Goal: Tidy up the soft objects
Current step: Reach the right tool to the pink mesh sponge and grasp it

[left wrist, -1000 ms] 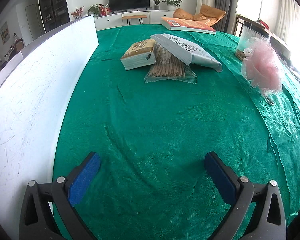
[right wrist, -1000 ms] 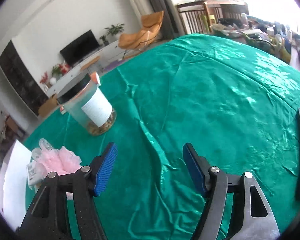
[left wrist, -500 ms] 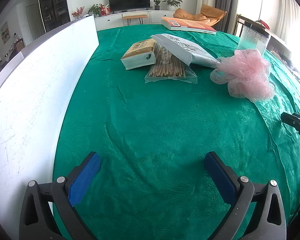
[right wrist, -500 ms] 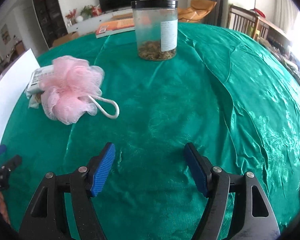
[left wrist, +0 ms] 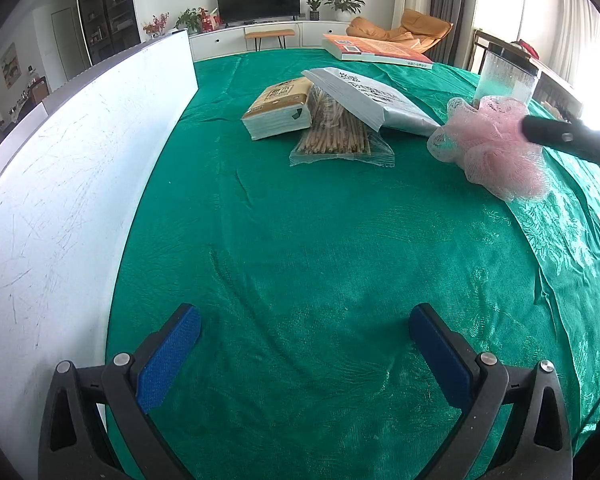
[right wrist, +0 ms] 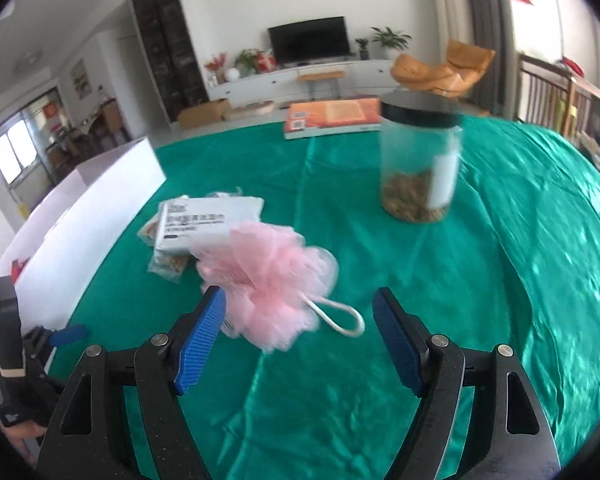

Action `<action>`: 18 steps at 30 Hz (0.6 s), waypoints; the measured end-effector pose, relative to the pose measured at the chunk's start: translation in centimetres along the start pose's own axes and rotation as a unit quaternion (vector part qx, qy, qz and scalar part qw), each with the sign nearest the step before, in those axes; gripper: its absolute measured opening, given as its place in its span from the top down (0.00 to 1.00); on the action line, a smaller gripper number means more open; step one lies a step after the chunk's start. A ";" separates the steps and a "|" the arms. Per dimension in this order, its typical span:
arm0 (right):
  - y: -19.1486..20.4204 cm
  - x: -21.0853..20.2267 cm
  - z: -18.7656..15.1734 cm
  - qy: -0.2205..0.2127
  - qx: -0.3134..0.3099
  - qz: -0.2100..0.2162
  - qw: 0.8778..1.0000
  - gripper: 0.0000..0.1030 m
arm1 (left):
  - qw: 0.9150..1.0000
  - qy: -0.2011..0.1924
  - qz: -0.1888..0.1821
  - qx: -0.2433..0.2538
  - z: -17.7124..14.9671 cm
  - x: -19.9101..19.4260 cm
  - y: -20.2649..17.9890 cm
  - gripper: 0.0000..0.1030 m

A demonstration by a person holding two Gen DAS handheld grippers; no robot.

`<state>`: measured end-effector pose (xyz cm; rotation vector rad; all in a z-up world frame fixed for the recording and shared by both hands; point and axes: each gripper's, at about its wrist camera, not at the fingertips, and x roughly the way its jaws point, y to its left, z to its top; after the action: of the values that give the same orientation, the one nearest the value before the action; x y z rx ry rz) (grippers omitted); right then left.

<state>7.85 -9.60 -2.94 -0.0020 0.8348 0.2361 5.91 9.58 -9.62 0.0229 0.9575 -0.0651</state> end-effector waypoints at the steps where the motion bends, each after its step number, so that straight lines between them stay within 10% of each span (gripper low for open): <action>1: 1.1 1.8 0.5 0.026 -0.020 0.002 0.999 0.23 | 1.000 0.000 0.000 0.000 0.0 0.0 0.0 0.00; 5: 3.2 6.9 0.0 0.084 -0.063 -0.002 0.994 0.29 | 1.000 0.000 0.000 0.000 0.0 0.0 0.0 0.00; 7: 2.7 6.0 -0.3 0.059 -0.053 -0.012 0.997 0.64 | 1.000 0.000 0.000 0.000 0.0 0.0 0.0 0.00; 18: -13.0 -5.0 0.3 -0.061 0.113 -0.151 0.980 0.54 | 1.000 0.000 0.001 0.000 0.1 0.0 0.0 0.00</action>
<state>7.59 -23.26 -0.27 0.0975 0.7246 -0.1439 5.96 9.59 -9.57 0.0231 0.9578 -0.0640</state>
